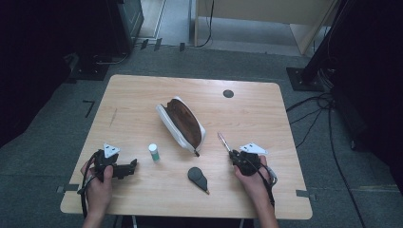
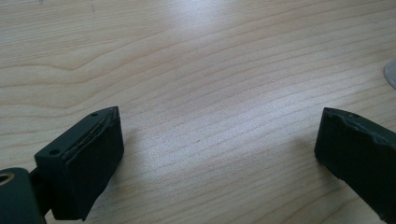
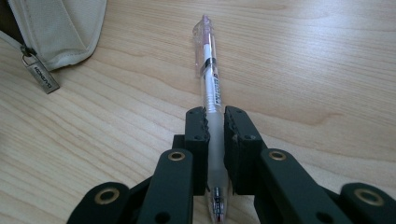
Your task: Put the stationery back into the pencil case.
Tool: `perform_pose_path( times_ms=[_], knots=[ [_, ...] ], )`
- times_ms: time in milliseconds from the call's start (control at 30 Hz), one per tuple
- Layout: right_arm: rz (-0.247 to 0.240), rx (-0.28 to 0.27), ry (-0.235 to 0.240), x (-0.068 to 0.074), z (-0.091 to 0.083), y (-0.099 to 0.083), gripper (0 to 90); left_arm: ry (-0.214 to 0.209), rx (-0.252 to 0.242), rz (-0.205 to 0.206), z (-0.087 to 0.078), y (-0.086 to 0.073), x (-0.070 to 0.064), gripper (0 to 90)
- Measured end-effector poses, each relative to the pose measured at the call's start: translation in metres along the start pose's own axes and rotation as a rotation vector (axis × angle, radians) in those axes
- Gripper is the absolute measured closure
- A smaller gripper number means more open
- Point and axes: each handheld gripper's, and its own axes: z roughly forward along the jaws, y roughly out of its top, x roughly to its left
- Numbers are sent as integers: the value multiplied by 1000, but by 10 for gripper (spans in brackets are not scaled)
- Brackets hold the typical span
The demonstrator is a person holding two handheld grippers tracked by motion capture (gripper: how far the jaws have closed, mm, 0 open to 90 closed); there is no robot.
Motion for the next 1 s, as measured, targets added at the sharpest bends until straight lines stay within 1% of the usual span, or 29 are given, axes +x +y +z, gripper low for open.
perform_pose_path(
  times_ms=[33, 100, 200, 233, 300, 500, 733, 1000],
  knots=[
    [14, -4, -2, 0, 0, 0, 808, 0, 0, 0, 0, 0, 0, 15],
    [18, -5, -7, -1, 0, 0, 809, 0, 0, 0, 0, 0, 0, 15],
    [41, -9, -11, -3, -1, -1, 809, 0, 0, 0, 0, 0, 0, 15],
    [41, -9, -11, -3, -1, -1, 809, 0, 0, 0, 0, 0, 0, 15],
    [71, -21, -15, -6, -3, -2, 809, 0, 0, 0, 0, 0, 0, 16],
    [84, -31, -5, -7, -7, -1, 810, 0, 0, 0, 0, 0, 0, 15],
    [87, -38, 0, -4, -10, 1, 811, 0, 0, 0, 0, 0, 0, 15],
    [91, -66, 21, 2, -17, 12, 811, 0, 0, -1, 0, 0, 0, 15]
  ],
)
